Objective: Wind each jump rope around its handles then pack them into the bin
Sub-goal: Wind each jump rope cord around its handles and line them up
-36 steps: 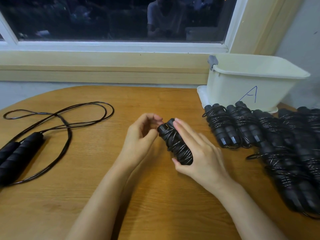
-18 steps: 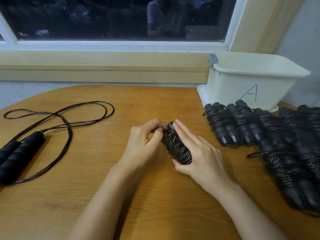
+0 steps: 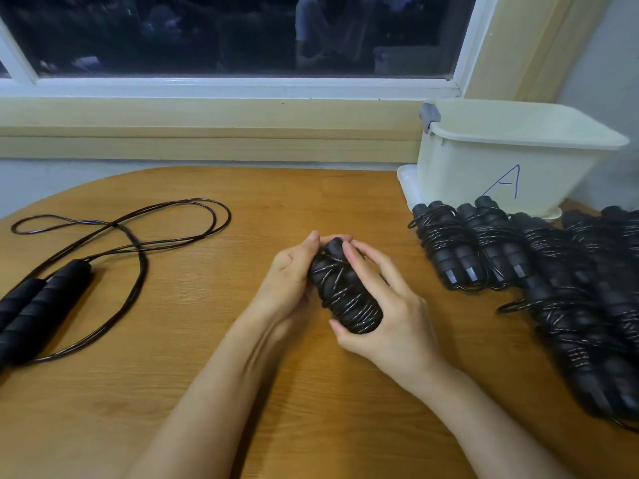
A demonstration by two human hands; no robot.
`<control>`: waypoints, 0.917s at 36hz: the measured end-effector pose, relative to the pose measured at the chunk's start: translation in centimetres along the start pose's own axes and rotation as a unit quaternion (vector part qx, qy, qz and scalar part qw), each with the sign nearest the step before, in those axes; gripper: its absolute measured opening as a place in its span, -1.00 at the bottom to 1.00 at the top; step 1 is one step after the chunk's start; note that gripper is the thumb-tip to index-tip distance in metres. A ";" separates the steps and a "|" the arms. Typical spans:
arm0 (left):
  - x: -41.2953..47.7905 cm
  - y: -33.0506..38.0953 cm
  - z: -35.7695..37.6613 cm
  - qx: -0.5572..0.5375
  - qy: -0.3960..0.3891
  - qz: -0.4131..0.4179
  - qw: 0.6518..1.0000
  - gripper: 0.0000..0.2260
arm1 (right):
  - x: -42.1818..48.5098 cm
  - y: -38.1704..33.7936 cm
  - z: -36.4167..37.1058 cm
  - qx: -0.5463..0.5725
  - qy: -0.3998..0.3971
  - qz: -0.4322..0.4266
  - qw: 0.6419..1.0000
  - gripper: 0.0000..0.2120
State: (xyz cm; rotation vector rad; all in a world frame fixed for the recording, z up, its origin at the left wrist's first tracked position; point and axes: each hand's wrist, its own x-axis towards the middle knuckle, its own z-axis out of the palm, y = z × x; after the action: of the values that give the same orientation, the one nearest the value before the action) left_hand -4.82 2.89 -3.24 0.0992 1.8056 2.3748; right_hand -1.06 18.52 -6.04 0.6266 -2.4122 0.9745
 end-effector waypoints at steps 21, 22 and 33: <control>-1.2 -3.9 2.6 0.425 0.047 0.136 0.894 -0.45 | -3.5 1.7 -8.7 -0.237 -0.020 0.194 0.952 -0.15; -1.3 -4.1 3.0 0.439 0.035 0.133 0.888 -0.45 | -4.2 2.0 -8.8 -0.262 -0.024 0.203 0.943 -0.14; -1.7 -6.2 3.6 0.578 0.004 0.121 0.807 -0.58 | -7.1 4.3 -8.9 -0.394 -0.008 0.204 0.896 -0.19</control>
State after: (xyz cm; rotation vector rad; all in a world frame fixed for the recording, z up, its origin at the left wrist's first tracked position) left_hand -2.10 7.63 -8.17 0.4612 3.0638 0.9803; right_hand 4.31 29.43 -6.62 -0.1740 -2.6978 0.0483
